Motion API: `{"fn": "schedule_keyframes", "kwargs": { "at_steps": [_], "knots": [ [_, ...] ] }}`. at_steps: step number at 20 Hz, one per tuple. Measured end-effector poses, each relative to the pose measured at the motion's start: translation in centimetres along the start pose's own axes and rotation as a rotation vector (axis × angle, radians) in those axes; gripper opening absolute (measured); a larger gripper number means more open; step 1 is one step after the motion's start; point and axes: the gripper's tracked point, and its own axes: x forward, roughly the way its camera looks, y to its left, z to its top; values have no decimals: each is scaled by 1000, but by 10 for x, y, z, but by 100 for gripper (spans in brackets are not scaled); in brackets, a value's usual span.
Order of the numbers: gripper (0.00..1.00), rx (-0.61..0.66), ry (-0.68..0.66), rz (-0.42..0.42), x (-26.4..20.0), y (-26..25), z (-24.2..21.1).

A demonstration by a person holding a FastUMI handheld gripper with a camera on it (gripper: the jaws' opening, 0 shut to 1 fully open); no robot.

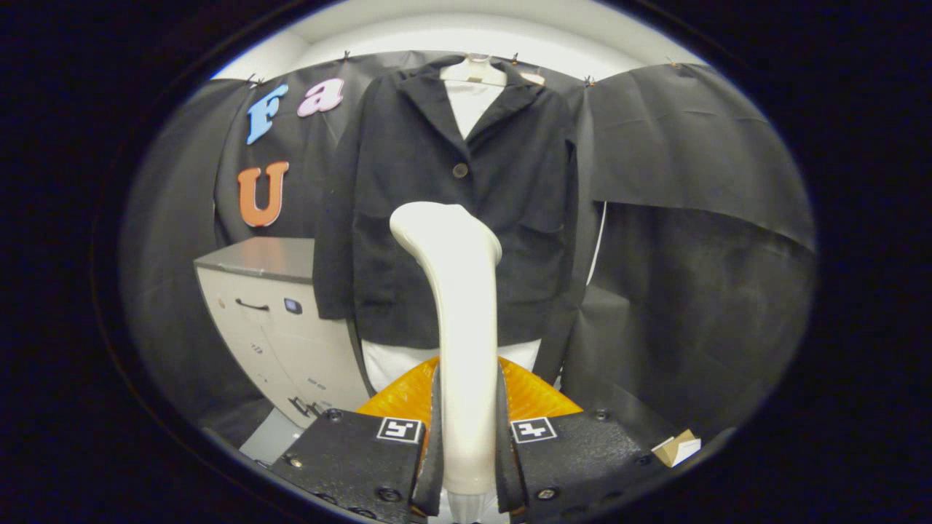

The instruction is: Iron the clothes twice with a garment steamer, once on the left side and once on the right side.

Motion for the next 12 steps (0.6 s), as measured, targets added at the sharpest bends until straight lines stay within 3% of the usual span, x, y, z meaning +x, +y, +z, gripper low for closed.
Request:
{"fn": "schedule_keyframes", "kwargs": {
  "at_steps": [12],
  "knots": [
    [31, 99, -299, -24, 23, -113, 170]
  ]
}}
